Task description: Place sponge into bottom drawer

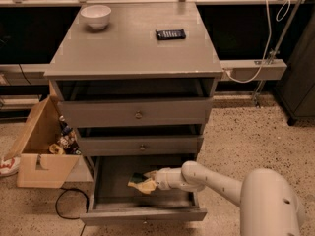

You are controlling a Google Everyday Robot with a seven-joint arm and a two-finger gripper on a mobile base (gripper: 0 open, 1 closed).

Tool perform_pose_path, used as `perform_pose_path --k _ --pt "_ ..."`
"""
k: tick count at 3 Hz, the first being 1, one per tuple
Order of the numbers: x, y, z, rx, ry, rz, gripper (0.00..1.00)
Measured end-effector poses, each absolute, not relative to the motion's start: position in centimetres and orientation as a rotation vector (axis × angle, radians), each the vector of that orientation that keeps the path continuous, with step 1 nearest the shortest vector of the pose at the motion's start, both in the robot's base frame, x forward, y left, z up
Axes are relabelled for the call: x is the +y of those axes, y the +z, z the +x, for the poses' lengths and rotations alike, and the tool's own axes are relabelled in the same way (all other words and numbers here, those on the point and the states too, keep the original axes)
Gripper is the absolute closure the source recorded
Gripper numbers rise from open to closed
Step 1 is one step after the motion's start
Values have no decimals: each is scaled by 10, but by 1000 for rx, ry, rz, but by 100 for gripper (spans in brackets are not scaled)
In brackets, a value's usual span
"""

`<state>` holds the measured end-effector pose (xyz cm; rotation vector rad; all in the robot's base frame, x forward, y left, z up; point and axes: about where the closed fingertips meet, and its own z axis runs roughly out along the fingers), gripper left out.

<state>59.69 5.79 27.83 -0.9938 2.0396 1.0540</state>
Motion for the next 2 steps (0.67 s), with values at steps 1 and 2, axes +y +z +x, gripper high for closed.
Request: perform_pose_path --k 1,2 --pt "58 246 609 2075 984 -1010 100" --pt "57 208 629 2099 959 -988 78"
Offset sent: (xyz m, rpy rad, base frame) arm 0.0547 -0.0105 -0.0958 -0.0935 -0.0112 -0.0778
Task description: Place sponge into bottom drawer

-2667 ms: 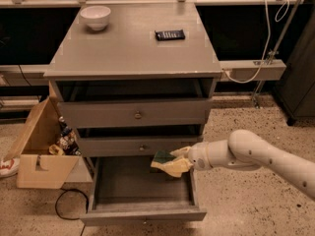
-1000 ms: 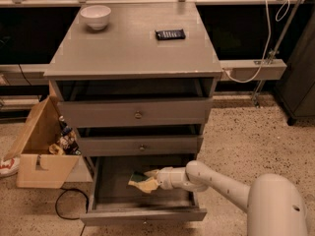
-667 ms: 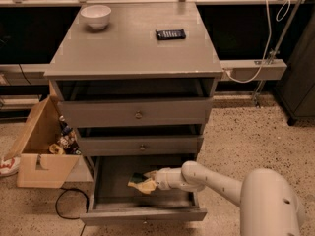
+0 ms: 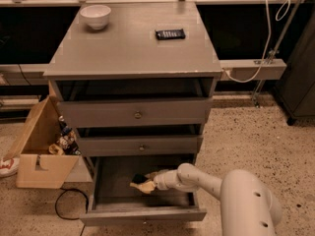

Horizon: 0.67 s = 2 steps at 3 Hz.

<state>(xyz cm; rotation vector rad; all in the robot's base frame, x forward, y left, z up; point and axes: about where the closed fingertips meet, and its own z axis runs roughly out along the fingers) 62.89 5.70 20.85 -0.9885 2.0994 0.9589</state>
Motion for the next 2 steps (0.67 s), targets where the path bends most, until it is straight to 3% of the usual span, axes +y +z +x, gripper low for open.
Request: perform_pose_path --k 1,2 --pt "56 189 641 2108 960 -973 55" --pt "50 172 656 2115 945 -967 24"
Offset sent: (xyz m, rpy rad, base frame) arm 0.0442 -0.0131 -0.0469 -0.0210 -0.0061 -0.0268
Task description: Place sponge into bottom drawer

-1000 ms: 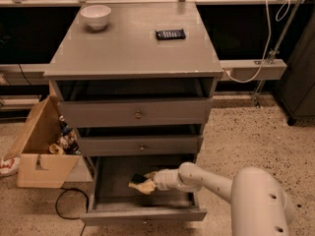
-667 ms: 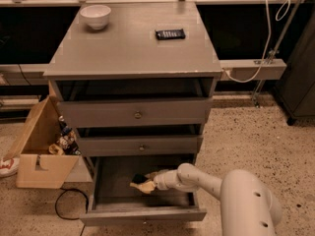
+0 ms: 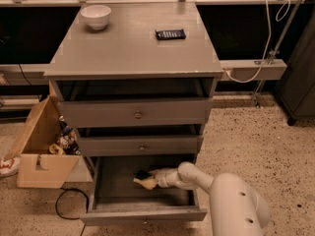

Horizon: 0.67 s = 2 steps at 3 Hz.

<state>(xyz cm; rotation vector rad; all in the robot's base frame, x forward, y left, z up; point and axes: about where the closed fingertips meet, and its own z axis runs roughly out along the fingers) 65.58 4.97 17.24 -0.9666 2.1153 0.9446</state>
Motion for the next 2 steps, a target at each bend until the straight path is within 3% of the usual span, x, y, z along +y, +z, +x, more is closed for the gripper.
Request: perform_pose_path --k 1,2 --pt "41 166 661 2123 937 -946 2" --pt "20 173 658 2102 925 -880 0"
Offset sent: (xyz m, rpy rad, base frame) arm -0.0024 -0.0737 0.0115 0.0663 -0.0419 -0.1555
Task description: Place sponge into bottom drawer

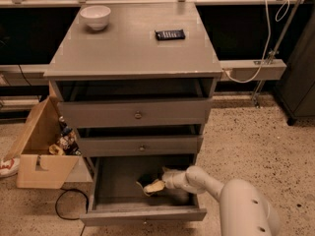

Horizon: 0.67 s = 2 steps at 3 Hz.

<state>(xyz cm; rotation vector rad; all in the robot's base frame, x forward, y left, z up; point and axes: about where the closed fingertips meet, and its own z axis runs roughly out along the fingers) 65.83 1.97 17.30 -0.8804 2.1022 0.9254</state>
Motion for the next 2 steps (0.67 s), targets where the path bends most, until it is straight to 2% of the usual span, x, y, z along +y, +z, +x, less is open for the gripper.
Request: perform_pose_path --k 2 --pt "-71 261 614 1933 915 -720 0"
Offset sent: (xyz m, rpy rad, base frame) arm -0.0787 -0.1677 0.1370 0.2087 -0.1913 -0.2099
